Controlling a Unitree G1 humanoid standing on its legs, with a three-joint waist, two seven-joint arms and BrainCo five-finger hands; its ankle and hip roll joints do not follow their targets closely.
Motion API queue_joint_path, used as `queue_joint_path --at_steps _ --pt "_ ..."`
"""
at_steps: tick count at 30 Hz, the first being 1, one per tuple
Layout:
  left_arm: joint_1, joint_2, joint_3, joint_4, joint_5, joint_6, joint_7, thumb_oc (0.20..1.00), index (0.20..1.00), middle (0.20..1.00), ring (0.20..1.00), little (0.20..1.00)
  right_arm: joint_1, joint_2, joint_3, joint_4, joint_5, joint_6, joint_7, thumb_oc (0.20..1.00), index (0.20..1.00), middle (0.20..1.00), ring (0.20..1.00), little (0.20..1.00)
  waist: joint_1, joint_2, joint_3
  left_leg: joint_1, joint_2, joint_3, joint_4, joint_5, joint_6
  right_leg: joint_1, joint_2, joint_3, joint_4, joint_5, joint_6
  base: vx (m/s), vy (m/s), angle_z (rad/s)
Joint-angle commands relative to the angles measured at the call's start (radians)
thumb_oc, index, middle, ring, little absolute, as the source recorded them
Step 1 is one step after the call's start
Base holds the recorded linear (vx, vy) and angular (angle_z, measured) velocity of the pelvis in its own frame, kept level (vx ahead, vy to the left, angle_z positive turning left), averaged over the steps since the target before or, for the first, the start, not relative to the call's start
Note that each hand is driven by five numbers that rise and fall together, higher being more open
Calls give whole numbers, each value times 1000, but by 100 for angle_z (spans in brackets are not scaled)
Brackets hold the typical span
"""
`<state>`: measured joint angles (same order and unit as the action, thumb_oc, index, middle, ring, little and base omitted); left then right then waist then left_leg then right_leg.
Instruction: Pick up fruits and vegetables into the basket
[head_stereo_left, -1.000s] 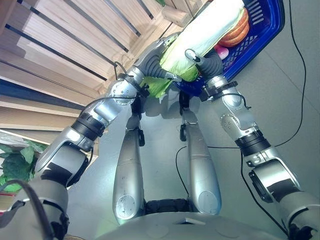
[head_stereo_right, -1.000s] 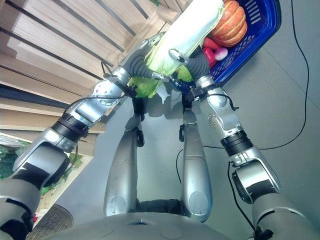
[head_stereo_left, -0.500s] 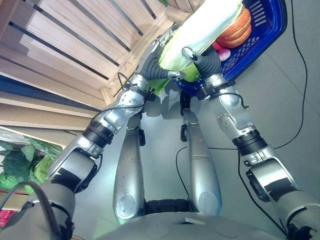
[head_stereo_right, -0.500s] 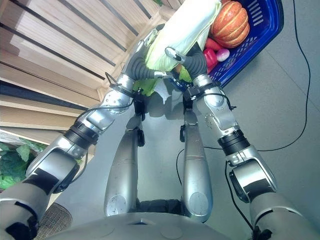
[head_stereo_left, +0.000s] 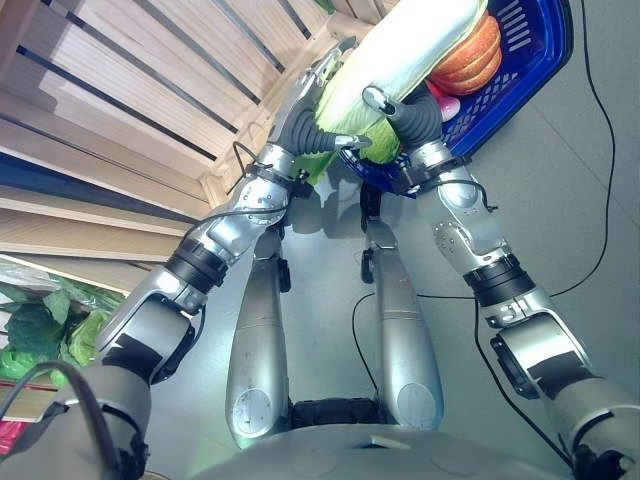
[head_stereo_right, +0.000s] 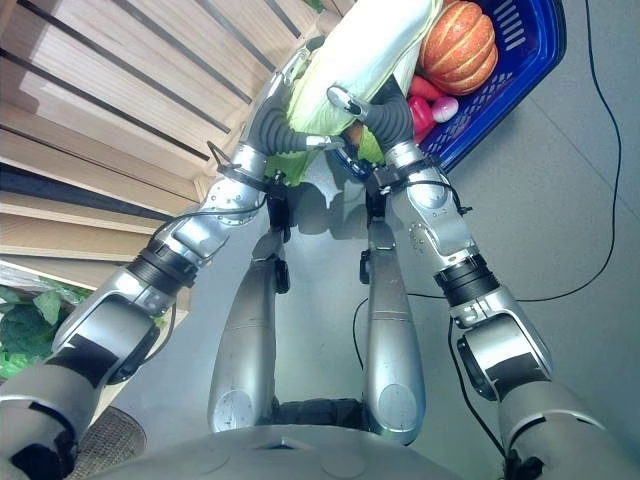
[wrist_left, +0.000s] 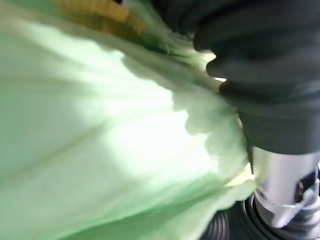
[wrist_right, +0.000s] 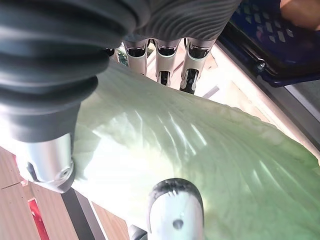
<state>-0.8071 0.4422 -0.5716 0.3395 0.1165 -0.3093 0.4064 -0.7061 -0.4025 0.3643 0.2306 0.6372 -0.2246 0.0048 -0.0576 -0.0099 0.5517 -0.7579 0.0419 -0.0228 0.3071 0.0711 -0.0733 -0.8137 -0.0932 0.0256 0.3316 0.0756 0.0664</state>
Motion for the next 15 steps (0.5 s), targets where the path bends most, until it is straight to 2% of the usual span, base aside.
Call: queue_joint_path --at_steps 1,15 --pt "42 60 241 117 -64 36 135 1000 1000 1000 1000 1000 53 -47 -218 -115 24 -137 -58 200 200 200 200 200 -9 5 -32 17 -33 22 -6 -38 31 52 25 -53 33 -52 8 0 0 0" --pt "35 59 224 121 -79 55 56 1000 1000 1000 1000 1000 37 -40 -215 -137 15 -135 -34 200 200 200 200 200 -8 6 -32 16 -31 23 -5 -39 32 51 25 -58 38 -55 8 0 0 0"
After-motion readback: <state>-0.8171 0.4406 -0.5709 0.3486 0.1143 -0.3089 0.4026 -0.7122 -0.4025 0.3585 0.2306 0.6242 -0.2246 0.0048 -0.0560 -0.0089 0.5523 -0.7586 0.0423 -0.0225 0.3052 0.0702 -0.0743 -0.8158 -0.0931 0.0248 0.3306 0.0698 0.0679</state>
